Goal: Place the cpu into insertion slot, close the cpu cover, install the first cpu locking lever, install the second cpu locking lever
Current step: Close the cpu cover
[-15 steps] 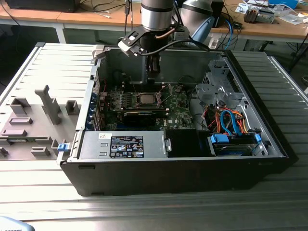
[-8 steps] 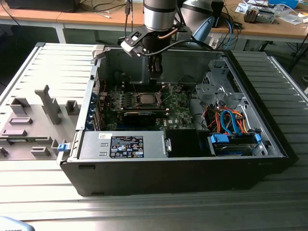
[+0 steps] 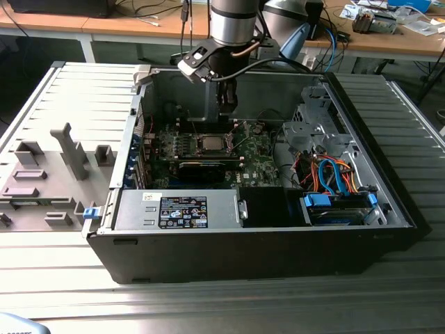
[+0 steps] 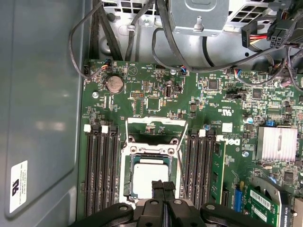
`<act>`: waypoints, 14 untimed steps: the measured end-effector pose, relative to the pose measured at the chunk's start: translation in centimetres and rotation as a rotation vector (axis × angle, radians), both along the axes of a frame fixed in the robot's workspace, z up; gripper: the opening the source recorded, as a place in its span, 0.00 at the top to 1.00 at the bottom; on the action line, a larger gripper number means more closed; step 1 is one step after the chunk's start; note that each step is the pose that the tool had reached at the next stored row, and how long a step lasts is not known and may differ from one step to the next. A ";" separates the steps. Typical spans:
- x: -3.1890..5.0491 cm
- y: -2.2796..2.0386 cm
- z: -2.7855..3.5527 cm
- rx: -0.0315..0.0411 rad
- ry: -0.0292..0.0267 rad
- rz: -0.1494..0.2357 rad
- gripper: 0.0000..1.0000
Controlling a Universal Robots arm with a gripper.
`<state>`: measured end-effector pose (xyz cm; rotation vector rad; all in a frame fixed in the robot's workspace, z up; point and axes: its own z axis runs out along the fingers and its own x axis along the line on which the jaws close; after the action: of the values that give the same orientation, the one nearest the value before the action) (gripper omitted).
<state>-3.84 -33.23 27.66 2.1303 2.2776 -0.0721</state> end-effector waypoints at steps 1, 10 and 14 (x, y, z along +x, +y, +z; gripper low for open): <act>0.05 0.00 -0.02 0.0000 0.0000 0.000 0.89; 0.25 0.00 -0.10 0.0000 0.0000 0.000 0.89; 0.35 0.00 -0.13 0.0000 0.0000 0.000 0.89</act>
<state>-3.49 -33.23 27.53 2.1304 2.2775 -0.0721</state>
